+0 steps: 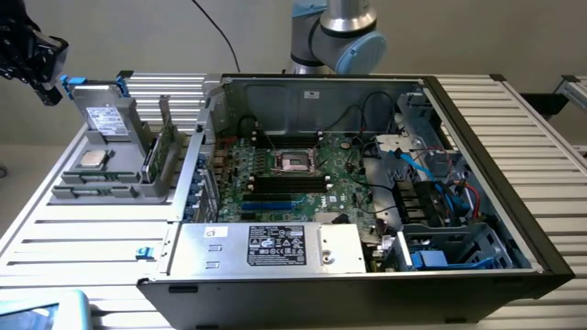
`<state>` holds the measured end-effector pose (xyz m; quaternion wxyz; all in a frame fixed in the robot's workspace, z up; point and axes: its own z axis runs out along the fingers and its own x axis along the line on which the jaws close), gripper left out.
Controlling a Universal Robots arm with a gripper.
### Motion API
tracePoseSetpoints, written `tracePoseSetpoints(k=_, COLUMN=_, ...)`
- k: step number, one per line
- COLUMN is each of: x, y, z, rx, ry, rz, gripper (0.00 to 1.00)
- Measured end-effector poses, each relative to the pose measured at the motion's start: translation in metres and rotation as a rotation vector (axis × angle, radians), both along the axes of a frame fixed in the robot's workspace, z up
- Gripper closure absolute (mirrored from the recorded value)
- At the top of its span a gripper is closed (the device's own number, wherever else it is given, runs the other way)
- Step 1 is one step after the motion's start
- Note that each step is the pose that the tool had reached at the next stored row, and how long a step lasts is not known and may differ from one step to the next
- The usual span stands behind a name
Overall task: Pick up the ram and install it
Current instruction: 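Reach for the ram, then pick up the ram and move it above insertion slot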
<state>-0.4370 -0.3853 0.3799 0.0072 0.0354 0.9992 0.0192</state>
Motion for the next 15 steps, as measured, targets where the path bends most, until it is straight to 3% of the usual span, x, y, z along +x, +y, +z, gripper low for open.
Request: tracePoseSetpoints(k=15, x=-0.0001, y=0.0016, z=0.0, rx=0.0, ry=0.0007, rz=0.01, gripper=0.89)
